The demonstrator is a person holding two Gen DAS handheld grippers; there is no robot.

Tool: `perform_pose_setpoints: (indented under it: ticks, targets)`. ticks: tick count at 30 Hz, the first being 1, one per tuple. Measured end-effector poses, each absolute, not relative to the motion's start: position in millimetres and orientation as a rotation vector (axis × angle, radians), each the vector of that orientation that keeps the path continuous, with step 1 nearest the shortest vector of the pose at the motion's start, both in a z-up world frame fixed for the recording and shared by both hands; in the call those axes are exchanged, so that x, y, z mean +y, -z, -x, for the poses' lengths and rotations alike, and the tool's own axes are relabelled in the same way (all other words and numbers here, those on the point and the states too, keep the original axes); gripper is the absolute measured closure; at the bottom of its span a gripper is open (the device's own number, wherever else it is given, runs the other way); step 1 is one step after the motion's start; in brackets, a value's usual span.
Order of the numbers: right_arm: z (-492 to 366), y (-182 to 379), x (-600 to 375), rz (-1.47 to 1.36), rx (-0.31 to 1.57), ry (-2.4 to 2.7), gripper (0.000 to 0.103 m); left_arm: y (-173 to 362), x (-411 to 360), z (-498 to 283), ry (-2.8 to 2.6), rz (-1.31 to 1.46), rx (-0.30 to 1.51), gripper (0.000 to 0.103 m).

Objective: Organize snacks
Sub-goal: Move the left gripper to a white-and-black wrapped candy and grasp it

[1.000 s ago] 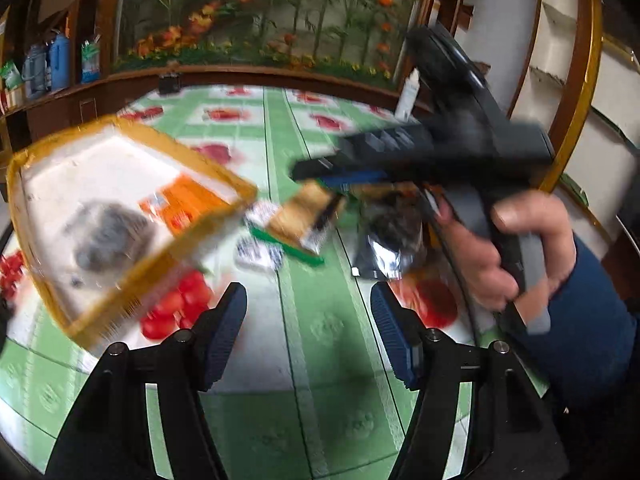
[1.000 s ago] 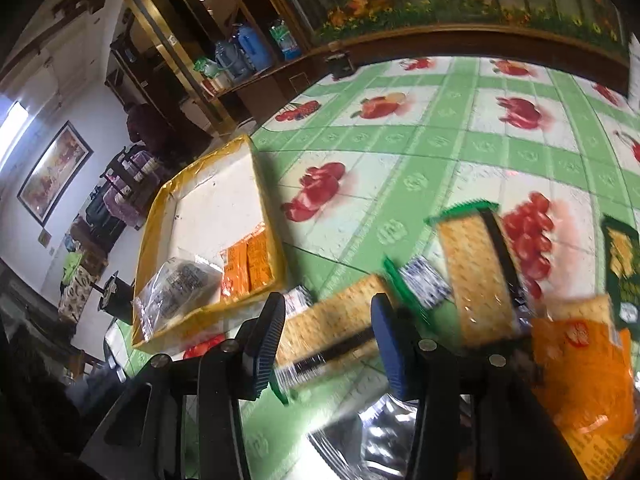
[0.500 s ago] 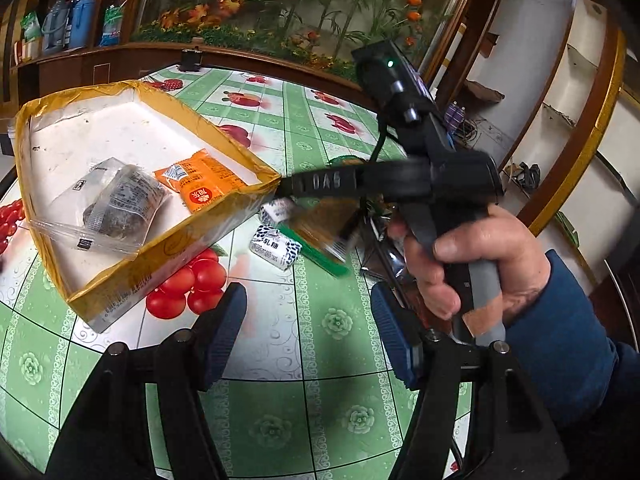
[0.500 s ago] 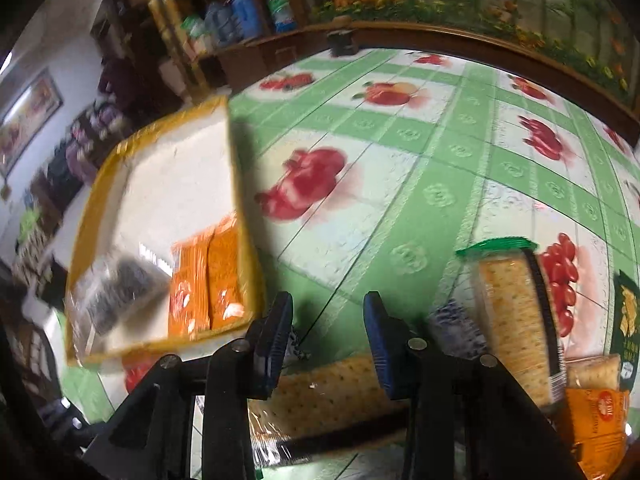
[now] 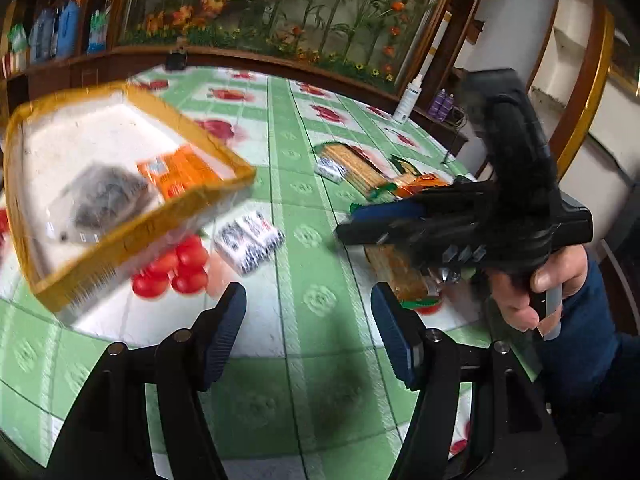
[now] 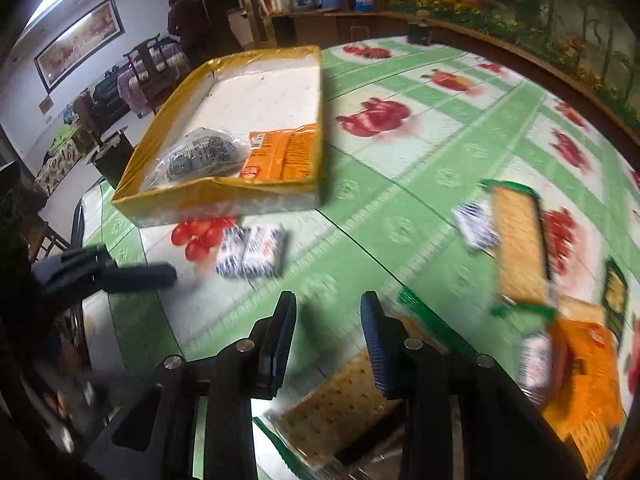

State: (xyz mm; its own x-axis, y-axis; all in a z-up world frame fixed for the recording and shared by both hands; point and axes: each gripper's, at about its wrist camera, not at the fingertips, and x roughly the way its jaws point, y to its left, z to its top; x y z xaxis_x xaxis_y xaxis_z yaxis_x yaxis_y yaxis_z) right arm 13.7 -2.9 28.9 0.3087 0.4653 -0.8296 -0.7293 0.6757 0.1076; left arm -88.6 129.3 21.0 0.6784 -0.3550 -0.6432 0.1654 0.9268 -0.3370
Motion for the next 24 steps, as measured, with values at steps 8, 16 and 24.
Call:
perform_pose_setpoints:
  ticks: [8,16,24]
  targets:
    - [-28.1,-49.8,-67.4,-0.033,0.951,-0.764,0.065,-29.9,129.7,93.7,0.304,0.281,0.771,0.039]
    - [-31.0,-59.7,-82.2,-0.123,0.943,-0.783,0.064,-27.0,122.4,48.1,0.172,0.123,0.826,0.039]
    - [-30.0,-59.4,-82.1,-0.14,0.946,-0.799,0.063,-9.3,121.6,15.0,0.157,0.095,0.942,0.046]
